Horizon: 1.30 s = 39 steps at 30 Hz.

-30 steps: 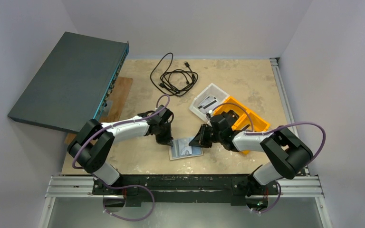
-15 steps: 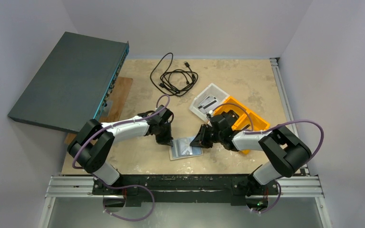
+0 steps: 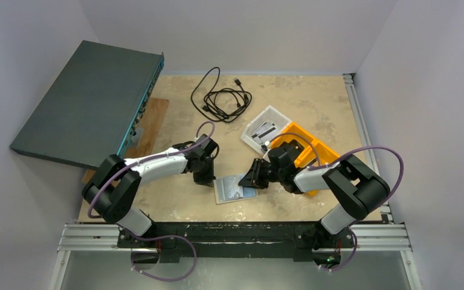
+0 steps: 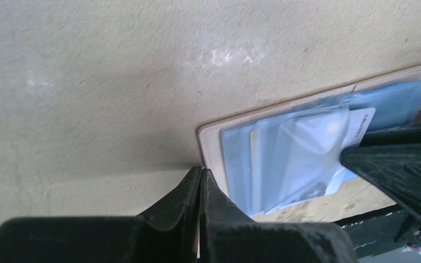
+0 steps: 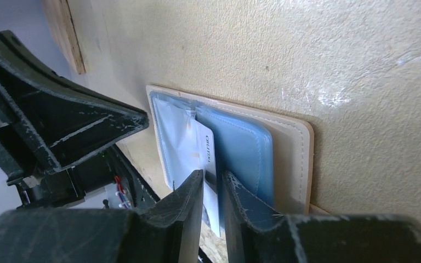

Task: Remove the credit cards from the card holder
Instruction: Remove the credit card from the card holder.

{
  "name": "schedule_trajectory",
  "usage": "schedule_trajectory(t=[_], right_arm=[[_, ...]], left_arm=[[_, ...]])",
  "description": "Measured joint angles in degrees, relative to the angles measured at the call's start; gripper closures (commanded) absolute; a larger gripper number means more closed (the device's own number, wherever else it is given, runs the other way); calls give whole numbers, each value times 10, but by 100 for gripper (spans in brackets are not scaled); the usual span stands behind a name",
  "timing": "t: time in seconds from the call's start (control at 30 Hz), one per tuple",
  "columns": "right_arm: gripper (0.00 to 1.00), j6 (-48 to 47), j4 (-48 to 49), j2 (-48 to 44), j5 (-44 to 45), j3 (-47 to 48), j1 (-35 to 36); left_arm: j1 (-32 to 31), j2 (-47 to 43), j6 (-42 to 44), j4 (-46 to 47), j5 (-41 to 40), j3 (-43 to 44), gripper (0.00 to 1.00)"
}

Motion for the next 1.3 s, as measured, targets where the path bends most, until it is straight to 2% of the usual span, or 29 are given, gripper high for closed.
schedule_trajectory(t=[0.1,0.23,0.43,0.63,0.93,1.1,1.3], right_arm=[[81,1,6,1,0,-2,0],[81,2,11,4,-1,-3,0],[80,3,14,6,-3,-3,0],[81,3,15,6,-3,-3,0],[100,5,14,9,-3,-5,0],[100,6,-7,-10,4,-5,0],[100,-5,-88,-82,43,-4,0]], left_arm=[[-2,-20,16,-34,-8,8,93],[-17,-38,29,-48,-9,43,91],[-46,-30,30,-27,5,77,98],[-47,36,28,2,14,70,100],[-45,56,6,8,11,59,100],[-42,57,-7,8,8,56,100],[-33,50,-21,17,17,44,100]])
